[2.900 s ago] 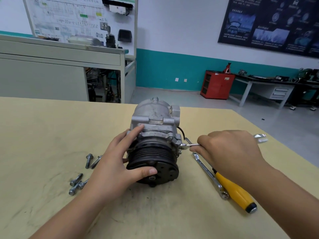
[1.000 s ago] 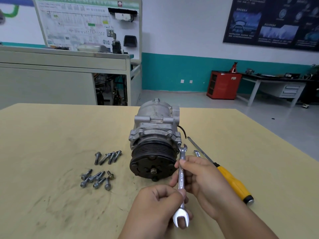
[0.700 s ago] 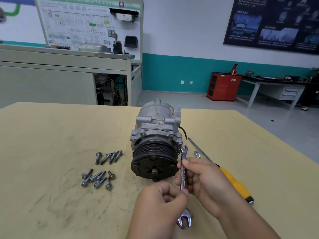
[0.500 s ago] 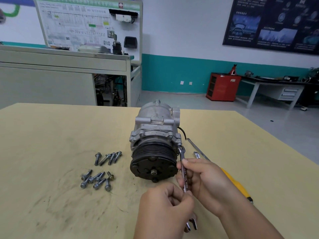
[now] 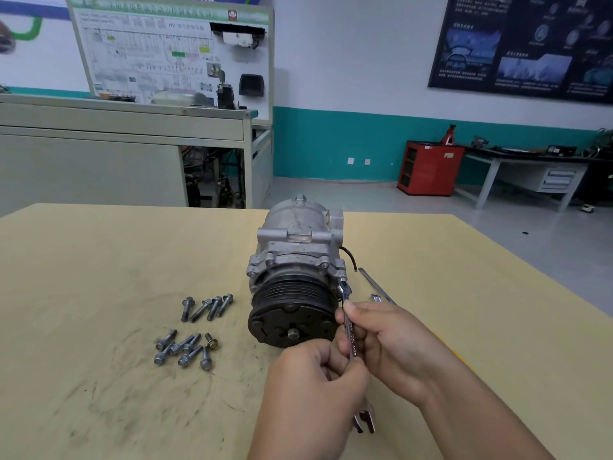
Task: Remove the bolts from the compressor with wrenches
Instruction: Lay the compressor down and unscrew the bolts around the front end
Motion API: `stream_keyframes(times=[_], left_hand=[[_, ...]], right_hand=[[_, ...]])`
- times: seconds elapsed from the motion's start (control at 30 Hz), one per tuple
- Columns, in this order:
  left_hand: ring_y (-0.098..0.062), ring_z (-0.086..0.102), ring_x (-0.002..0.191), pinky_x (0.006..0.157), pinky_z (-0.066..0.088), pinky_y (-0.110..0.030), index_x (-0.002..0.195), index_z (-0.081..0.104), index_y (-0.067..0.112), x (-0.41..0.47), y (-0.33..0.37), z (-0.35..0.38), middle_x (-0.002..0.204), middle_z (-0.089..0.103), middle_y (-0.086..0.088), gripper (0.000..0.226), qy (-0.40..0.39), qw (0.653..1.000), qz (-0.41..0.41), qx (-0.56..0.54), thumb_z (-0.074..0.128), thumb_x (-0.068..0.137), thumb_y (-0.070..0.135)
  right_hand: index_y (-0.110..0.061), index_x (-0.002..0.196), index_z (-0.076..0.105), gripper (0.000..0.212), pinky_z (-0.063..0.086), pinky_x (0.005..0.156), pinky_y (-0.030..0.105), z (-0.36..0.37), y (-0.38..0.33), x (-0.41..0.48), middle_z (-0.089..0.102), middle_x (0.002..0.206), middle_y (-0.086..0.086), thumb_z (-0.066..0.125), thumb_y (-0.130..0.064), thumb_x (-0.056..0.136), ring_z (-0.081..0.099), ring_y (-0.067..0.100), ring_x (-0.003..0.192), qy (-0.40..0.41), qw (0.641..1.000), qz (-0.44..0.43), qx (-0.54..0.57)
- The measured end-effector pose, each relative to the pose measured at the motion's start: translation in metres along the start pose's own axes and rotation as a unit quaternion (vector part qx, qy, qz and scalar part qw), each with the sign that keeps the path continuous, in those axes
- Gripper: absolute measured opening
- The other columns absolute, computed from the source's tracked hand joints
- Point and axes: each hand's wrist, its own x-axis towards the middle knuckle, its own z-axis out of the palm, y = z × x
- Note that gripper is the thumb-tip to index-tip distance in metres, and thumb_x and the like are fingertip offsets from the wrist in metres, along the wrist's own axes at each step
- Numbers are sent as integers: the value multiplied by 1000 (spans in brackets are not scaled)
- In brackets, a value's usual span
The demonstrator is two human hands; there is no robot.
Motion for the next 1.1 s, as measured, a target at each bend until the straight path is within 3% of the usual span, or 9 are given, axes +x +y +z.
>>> stream_keyframes(times=[0.27,0.37,0.47,0.6,0.77,0.9,1.1], left_hand=[[-12,51,47,44,38,-15,53,63,14,2,-4,-11,54,66,-10,36,-49,997,-22,-55,60,89,19],[-12,51,43,47,41,-18,60,62,10,3,-5,-13,50,63,-8,36,-89,985,-60,-134,53,94,18],[-13,47,37,47,33,-22,57,61,8,4,-6,-12,47,59,-10,41,-109,968,-88,-206,48,96,15],[-14,43,33,45,27,-21,42,63,9,6,-12,-9,44,56,-12,55,-110,952,-91,-272,46,95,13],[-14,37,27,36,25,-12,47,59,6,6,-15,-6,40,50,-14,51,-97,938,-103,-316,45,96,11],[-13,34,28,36,24,-11,51,57,1,4,-19,-5,38,46,-13,47,-86,923,-129,-353,45,96,10],[-11,34,26,41,26,-10,58,53,2,3,-17,4,35,42,-8,44,-78,910,-195,-358,44,99,15]], right_hand=[[-7,69,54,31,36,47,22,8,-2,1,61,49,7,44,-14,97,45,15,42,42,997,-23,-60],[-8,66,55,31,37,45,19,10,-2,2,62,49,7,47,-13,95,44,15,44,69,994,-31,-84],[-8,68,56,30,38,47,20,11,-3,2,64,52,7,48,-15,95,45,14,45,80,991,-28,-104],[-6,73,63,30,37,52,23,4,-5,-3,68,61,14,47,-18,95,47,13,46,50,997,-8,-62],[-7,70,72,24,33,55,26,-3,-1,-8,68,67,10,61,-28,71,49,11,47,-11,998,51,-24],[-7,79,77,27,33,61,27,-6,5,-9,72,84,11,60,-26,71,52,10,52,-47,998,49,-3],[-4,73,72,23,33,57,27,-4,14,-8,69,70,12,60,-24,70,47,11,47,0,1000,26,2]])
